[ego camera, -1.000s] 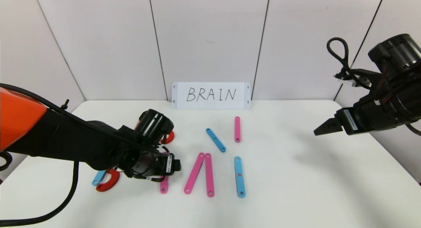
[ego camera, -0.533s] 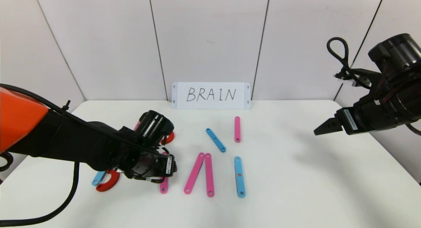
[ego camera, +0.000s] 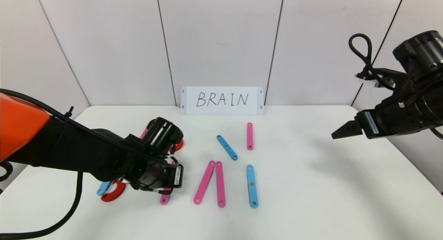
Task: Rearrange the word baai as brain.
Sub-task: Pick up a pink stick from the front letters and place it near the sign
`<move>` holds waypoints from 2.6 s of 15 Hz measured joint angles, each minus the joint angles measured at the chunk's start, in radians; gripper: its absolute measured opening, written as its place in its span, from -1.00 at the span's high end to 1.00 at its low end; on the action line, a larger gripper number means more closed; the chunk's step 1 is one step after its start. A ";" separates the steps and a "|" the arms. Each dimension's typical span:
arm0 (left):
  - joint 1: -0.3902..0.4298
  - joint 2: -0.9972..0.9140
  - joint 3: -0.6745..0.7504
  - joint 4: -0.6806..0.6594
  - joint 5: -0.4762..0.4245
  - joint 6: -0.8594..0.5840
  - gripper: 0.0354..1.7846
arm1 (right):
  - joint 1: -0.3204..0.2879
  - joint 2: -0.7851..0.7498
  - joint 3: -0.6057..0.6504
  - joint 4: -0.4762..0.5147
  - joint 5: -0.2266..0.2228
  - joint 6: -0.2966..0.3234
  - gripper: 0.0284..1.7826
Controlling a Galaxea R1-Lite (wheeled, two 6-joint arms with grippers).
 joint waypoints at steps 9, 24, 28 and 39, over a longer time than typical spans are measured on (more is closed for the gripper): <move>0.006 0.003 -0.030 -0.066 0.126 0.033 0.69 | 0.010 0.005 0.009 0.001 -0.004 -0.014 -0.95; -0.011 0.267 -0.425 -0.179 0.114 0.132 0.69 | 0.006 0.027 0.015 0.000 -0.009 -0.014 -0.95; -0.030 0.355 -0.523 -0.177 0.115 0.146 0.69 | -0.001 0.021 0.014 0.000 -0.007 -0.014 -0.95; -0.043 0.451 -0.613 -0.176 0.114 0.151 0.69 | -0.005 0.017 0.042 -0.070 -0.012 -0.013 -0.95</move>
